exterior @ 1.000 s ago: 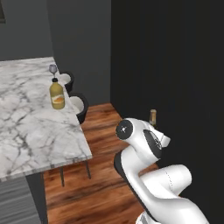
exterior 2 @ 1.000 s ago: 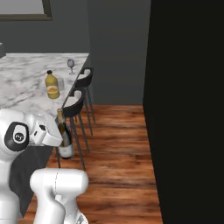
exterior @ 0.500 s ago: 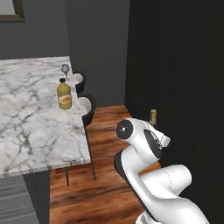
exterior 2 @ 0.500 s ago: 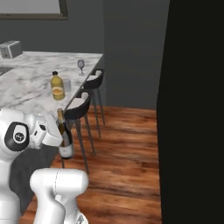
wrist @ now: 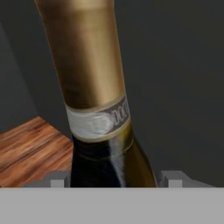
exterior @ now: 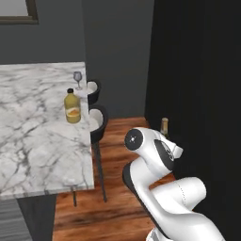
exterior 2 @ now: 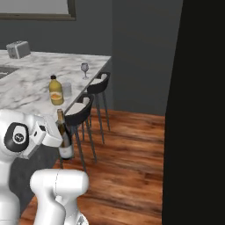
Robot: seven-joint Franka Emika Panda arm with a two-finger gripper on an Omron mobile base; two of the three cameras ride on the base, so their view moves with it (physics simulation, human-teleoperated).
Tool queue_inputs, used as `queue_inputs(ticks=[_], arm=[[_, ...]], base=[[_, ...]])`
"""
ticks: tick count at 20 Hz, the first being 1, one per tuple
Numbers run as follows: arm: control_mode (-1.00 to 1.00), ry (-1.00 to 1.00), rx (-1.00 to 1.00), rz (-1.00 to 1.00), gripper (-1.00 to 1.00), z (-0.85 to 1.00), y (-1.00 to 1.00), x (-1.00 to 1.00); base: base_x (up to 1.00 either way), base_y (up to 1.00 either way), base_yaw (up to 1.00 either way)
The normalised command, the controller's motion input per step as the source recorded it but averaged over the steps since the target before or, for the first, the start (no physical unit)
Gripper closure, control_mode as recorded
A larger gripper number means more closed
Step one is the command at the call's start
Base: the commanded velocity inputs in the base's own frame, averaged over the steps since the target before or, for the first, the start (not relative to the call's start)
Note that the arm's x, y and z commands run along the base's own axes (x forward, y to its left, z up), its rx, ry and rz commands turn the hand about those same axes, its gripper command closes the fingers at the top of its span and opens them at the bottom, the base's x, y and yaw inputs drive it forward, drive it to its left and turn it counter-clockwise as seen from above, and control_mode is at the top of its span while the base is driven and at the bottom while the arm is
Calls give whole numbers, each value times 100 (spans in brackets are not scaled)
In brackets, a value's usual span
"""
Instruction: There is a wine glass and glass cup on the dining counter. Place the wine bottle next to the wine glass and the juice bottle next to the glass cup.
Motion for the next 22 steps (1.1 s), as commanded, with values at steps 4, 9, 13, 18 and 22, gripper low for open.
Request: queue_inputs(ticks=[4, 9, 13, 18, 22], arm=[[100, 0, 0, 0, 100, 0, 0, 0], [100, 0, 0, 0, 100, 0, 0, 0], [100, 0, 0, 0, 100, 0, 0, 0], [100, 0, 0, 0, 100, 0, 0, 0], [100, 0, 0, 0, 100, 0, 0, 0]], base=[[48, -41, 18], [44, -42, 17], [44, -42, 18], [44, -41, 18], [44, -41, 18]])
